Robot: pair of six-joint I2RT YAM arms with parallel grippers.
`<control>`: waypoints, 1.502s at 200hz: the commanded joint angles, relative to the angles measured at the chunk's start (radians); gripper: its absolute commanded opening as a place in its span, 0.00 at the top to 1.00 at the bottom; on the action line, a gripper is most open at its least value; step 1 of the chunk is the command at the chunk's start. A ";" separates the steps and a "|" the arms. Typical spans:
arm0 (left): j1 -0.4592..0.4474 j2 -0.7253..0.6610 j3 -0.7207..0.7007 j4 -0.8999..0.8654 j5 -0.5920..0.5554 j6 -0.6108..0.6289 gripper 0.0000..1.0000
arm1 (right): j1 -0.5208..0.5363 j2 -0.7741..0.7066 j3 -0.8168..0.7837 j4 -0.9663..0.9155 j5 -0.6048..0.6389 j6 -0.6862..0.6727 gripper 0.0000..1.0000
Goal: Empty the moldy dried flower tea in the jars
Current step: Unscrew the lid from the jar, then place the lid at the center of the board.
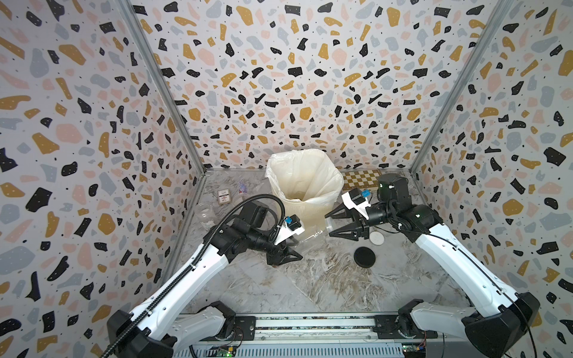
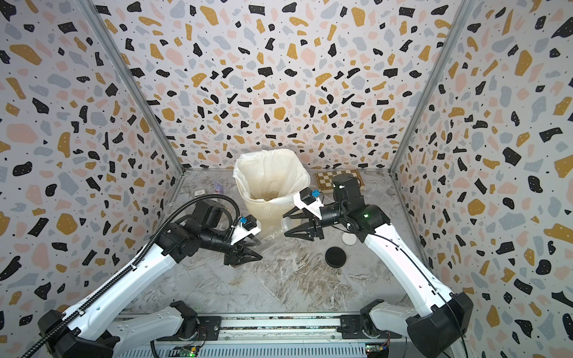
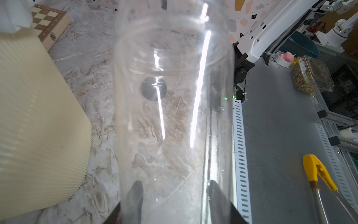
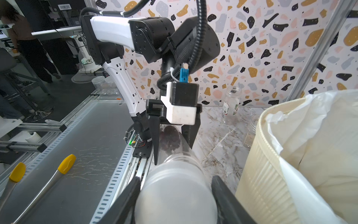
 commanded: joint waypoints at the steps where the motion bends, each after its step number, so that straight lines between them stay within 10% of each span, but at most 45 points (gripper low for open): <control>1: 0.005 -0.002 0.013 -0.012 -0.001 -0.005 0.63 | 0.005 -0.002 0.008 0.005 -0.051 0.008 0.69; 94: 0.011 -0.054 -0.020 0.040 -0.112 -0.016 0.62 | -0.292 -0.004 -0.008 0.037 0.244 0.420 0.66; 158: 0.031 -0.062 -0.045 0.118 -0.122 -0.043 0.62 | -0.440 -0.023 -0.232 -0.005 0.840 0.571 0.58; 300: 0.043 -0.132 -0.117 0.212 -0.132 -0.140 0.62 | -0.272 0.612 -0.115 0.073 1.205 0.534 0.51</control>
